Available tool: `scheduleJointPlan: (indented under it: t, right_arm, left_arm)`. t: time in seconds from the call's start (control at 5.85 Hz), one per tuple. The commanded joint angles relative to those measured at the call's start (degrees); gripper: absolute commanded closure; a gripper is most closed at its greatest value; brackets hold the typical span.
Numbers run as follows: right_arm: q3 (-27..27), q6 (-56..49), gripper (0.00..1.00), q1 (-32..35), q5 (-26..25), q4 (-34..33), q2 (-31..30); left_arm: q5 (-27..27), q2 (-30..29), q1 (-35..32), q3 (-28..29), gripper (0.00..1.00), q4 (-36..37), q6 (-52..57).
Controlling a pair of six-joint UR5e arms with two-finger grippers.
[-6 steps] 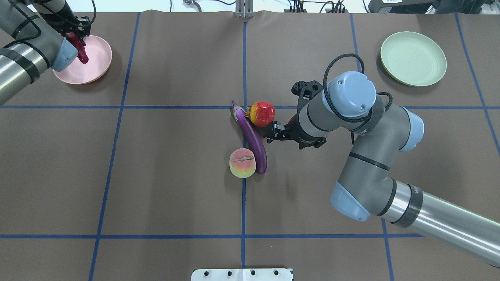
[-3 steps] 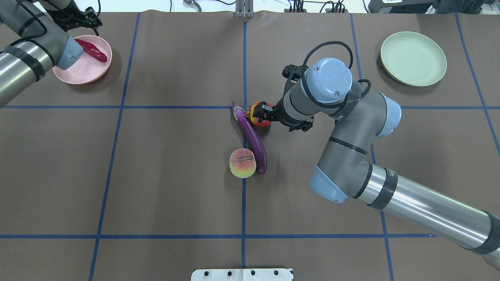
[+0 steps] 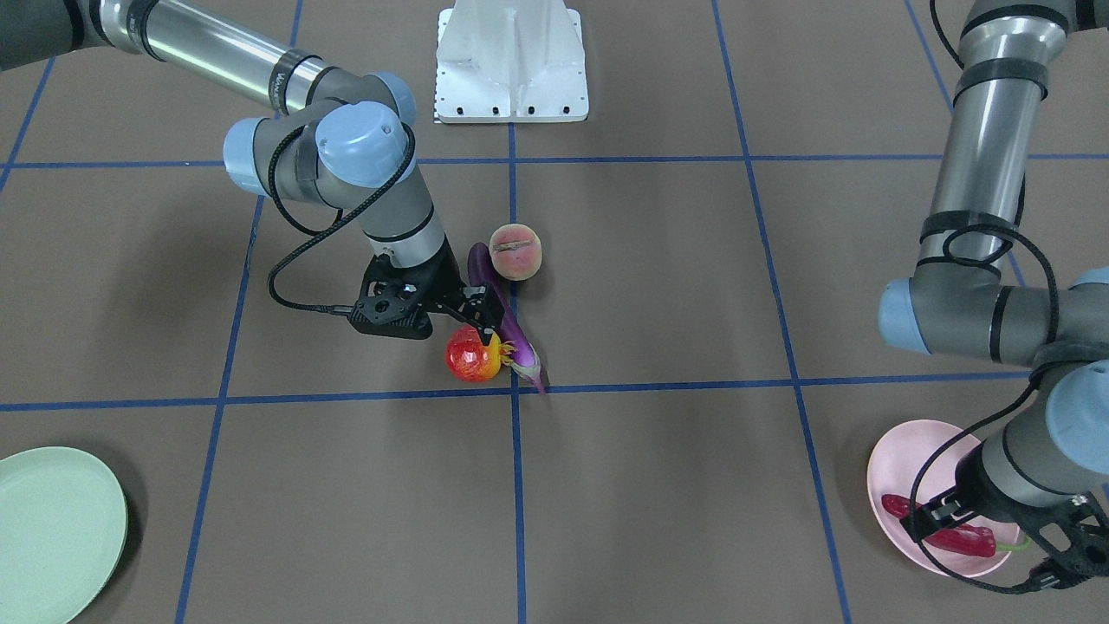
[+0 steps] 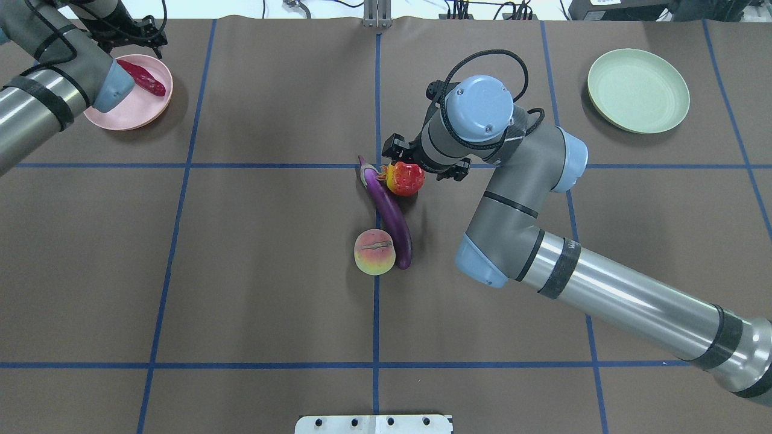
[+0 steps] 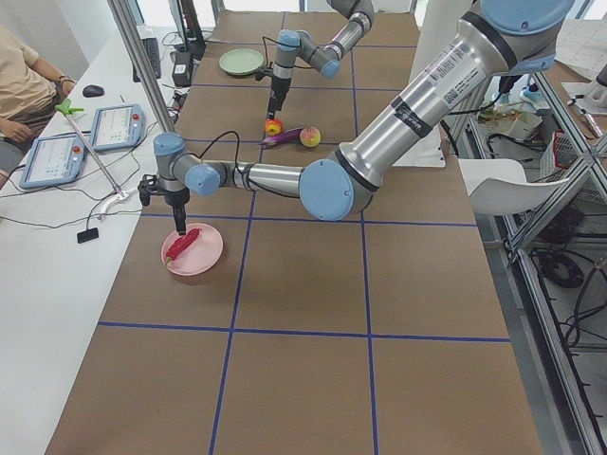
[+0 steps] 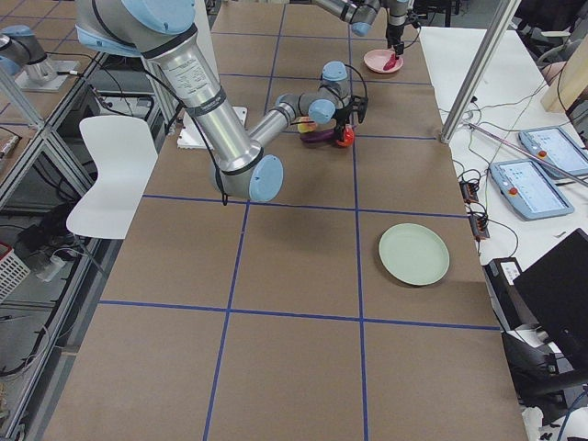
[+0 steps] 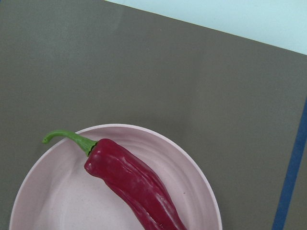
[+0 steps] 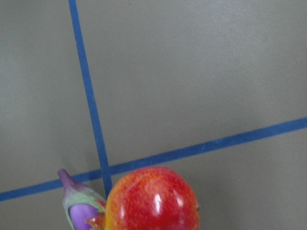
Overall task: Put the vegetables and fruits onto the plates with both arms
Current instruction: 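Release the chili on the pink plate while the right gripper grasps the pomegranate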
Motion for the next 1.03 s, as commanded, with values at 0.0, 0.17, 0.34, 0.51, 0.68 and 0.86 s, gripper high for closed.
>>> scheduleJointPlan:
  t: [0.0, 0.17, 0.34, 0.51, 0.68, 0.86]
  right_arm:
    - [-2.22, 13.57, 0.03, 0.41, -0.17, 3.16, 1.11]
    - [-2.31, 18.36, 0.03, 0.41, -0.17, 3.33, 1.20]
    - [-2.57, 20.40, 0.03, 0.41, -0.26, 2.99, 0.94]
    - [-2.48, 20.77, 0.03, 0.41, -0.26, 1.50, 1.20]
    - [-2.57, 20.78, 0.03, 0.32, -0.26, 0.88, 1.29]
    - [-2.66, 22.08, 0.03, 0.24, -0.26, 0.96, 1.12]
  left_arm:
    - [-0.02, 0.15, 0.06, -1.39, 0.00, 0.09, -0.32]
    - [0.07, 0.24, 0.15, -1.48, 0.00, 0.09, -0.06]
    - [0.07, 0.07, 0.59, -2.18, 0.00, 0.35, -0.40]
    - [0.07, 0.15, 0.59, -3.06, 0.00, 0.70, -0.58]
    - [0.07, 0.15, 0.68, -3.07, 0.00, 0.61, -0.67]
    - [0.07, 0.24, 0.68, -3.41, 0.00, 0.53, -0.76]
